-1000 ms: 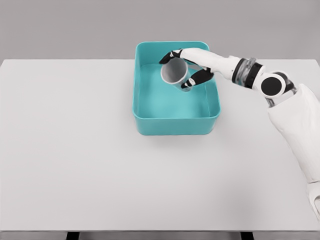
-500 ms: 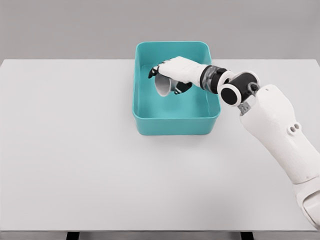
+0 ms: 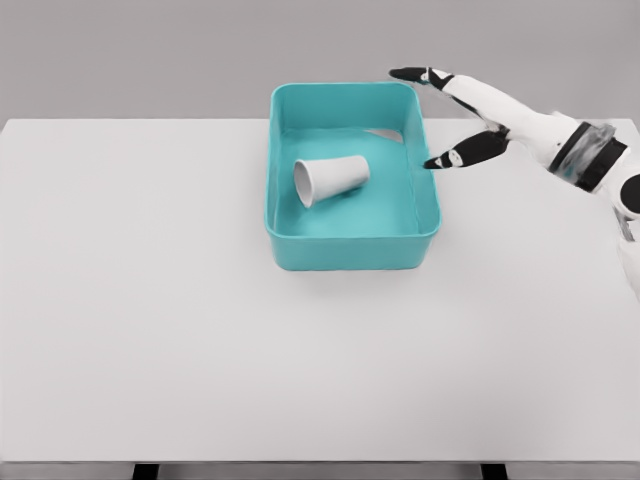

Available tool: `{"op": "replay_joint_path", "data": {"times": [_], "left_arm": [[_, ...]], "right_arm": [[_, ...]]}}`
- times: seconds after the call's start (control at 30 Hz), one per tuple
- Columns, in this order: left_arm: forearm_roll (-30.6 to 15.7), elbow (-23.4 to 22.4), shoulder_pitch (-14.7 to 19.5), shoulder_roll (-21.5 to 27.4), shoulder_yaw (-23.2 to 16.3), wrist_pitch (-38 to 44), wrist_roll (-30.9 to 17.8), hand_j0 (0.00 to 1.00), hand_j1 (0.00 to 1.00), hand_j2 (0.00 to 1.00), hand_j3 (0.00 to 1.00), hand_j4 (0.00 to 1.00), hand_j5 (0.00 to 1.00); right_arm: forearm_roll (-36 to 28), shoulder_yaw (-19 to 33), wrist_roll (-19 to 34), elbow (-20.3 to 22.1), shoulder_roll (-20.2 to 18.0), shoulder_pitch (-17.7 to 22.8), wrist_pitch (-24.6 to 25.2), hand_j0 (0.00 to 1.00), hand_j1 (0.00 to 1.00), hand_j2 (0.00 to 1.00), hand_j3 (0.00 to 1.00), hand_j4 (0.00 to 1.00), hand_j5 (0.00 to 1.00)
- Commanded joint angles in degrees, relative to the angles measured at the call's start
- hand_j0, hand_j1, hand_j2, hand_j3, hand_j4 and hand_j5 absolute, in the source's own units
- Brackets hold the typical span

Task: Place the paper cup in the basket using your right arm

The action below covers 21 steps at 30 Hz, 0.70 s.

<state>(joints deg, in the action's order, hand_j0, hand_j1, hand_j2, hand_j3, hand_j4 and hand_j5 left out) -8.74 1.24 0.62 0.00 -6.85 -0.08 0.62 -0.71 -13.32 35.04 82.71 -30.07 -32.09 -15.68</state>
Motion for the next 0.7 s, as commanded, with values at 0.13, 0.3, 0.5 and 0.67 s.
{"op": "replay_joint_path", "data": {"times": [0.13,0.3,0.5,0.67], "left_arm": [[-0.05,-0.01,0.0,0.0,-0.01,0.0,-0.01,1.0,1.0,1.0,1.0,1.0,1.0],[0.04,-0.01,0.0,0.0,-0.01,0.0,-0.01,1.0,1.0,1.0,1.0,1.0,1.0],[-0.05,-0.01,0.0,0.0,-0.01,0.0,-0.01,1.0,1.0,1.0,1.0,1.0,1.0],[-0.05,-0.01,0.0,0.0,-0.01,0.0,-0.01,1.0,1.0,1.0,1.0,1.0,1.0]], "right_arm": [[-10.37,13.41,-0.04,-1.23,-8.59,9.41,-3.48,1.0,1.0,1.0,1.0,1.0,1.0],[-7.03,13.68,-0.04,-2.03,-9.21,11.52,-3.04,1.0,1.0,1.0,1.0,1.0,1.0],[-7.03,13.76,-0.04,-2.29,-8.95,12.05,-3.48,1.0,1.0,1.0,1.0,1.0,1.0],[-6.94,13.76,-0.04,-3.61,-8.69,12.13,-3.83,1.0,1.0,1.0,1.0,1.0,1.0]]}}
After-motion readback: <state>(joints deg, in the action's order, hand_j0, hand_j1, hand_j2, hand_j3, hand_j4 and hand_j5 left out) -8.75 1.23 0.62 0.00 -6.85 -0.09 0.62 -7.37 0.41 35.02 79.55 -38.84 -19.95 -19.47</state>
